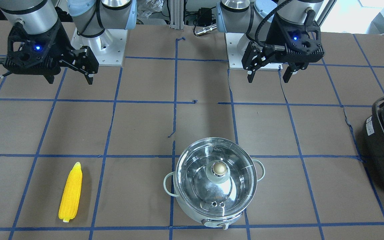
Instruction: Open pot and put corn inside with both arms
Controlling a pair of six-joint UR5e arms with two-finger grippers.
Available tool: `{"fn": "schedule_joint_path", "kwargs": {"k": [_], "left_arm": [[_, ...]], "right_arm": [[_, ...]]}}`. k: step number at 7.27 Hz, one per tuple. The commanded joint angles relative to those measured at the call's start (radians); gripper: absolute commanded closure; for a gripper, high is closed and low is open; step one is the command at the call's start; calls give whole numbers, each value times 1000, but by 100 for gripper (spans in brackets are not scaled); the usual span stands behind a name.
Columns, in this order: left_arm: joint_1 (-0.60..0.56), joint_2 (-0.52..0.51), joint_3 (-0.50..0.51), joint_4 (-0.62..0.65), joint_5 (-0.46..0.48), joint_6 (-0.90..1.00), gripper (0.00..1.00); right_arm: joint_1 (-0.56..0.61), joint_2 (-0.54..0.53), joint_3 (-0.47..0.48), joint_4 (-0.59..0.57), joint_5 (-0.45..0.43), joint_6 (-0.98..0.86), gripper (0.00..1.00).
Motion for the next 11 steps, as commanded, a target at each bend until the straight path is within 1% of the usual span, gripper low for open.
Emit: {"fn": "schedule_joint_path", "kwargs": {"k": [1,4,7,8,9,10,11], "left_arm": [[-1,0,0,-1,1,0,0],[0,0,2,0,-2,0,0],[0,2,2,0,-1,0,0],[0,0,2,2,-4,0,0],[0,0,2,2,-4,0,0],[0,0,2,2,-4,0,0],[0,0,2,2,-1,0,0]], "right_arm": [[0,0,0,0,0,0,0],[0,2,0,-2,0,4,0],[-43,52,3,-11,-9,-6,0],[-48,119,3,-150,-11,-11,0],[-48,185,6,-264,-9,-9,0],[-49,221,9,-281,-8,-3,0],[-49,266,9,-352,-9,-5,0]]}}
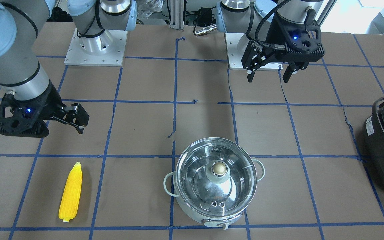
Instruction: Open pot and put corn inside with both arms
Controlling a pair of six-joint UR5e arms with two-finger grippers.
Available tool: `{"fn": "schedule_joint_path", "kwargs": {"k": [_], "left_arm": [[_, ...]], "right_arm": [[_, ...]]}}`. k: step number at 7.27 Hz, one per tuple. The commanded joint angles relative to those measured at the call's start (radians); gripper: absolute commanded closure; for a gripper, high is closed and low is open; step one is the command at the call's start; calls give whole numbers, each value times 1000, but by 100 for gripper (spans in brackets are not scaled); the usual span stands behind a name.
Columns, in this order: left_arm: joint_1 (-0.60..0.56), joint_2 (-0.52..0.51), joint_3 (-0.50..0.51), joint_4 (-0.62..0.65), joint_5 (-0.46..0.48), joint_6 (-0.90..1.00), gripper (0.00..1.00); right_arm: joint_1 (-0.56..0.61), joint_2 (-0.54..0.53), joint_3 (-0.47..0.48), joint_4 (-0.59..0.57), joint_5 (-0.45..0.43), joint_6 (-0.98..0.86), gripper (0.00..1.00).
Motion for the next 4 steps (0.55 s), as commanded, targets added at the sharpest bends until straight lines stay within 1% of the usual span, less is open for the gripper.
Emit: {"fn": "schedule_joint_path", "kwargs": {"k": [1,2,3,4], "left_arm": [[-2,0,0,0,1,-11,0],[-2,-14,-2,-3,-1,-3,0],[1,-38,3,3,2,0,0],[3,-87,20,21,11,-12,0]], "right_arm": [[-1,120,1,-160,-2,-2,0],[-3,186,1,-250,-2,-7,0],[-7,220,1,-307,-2,-7,0],[-19,247,1,-321,-2,-7,0]]}}
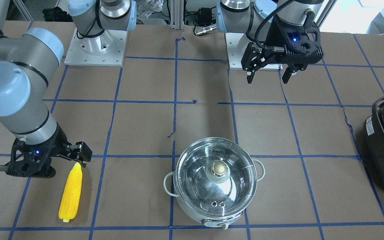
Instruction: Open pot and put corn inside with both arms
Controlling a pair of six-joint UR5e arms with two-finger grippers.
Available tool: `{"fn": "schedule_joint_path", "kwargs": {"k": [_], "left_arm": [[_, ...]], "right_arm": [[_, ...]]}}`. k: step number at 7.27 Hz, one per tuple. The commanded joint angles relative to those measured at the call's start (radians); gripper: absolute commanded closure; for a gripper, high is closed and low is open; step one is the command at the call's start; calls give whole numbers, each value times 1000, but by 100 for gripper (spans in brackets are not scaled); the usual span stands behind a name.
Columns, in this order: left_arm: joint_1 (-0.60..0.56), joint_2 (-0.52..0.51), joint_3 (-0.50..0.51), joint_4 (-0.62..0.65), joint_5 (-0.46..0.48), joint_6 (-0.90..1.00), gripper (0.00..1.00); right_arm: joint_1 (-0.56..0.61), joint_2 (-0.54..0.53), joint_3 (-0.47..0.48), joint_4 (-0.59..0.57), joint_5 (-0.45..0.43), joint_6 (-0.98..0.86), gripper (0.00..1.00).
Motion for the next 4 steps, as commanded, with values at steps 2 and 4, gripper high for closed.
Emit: {"fn": "schedule_joint_path", "kwargs": {"k": [2,4], "left_arm": [[-7,-213,89,145,-5,-11,0],[-62,-350,203,146,27,-41,0]], "right_arm": [[-40,140,0,-146,0,-28,0],[-53,172,15,-186,18,-41,0]]}}
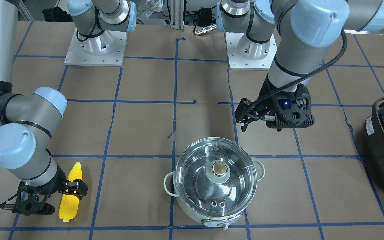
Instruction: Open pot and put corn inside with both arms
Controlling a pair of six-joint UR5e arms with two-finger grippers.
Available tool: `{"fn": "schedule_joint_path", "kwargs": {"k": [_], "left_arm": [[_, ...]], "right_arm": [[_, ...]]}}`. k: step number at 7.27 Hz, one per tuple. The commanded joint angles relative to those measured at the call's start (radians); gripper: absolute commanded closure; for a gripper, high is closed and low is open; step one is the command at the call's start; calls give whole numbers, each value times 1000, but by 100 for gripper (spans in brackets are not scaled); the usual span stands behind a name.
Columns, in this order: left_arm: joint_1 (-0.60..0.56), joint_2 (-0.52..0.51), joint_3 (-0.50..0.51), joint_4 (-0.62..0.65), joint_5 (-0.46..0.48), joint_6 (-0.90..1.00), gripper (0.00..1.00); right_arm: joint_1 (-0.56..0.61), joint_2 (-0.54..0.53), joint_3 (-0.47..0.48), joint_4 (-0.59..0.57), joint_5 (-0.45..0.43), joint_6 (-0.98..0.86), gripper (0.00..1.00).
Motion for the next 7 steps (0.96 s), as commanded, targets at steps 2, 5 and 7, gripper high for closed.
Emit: {"fn": "schedule_joint_path", "kwargs": {"k": [2,5,7], "left_arm": [[-91,-204,178,13,17,-142,0],[-131,-247,133,94,11,-21,0],[-129,-251,110,116,11,-118,1]], "right_arm": [[-13,27,95,-32,10,-8,0],[-14,22,82,-85,11,7,64],[-16,21,69,-89,10,38,100]]}}
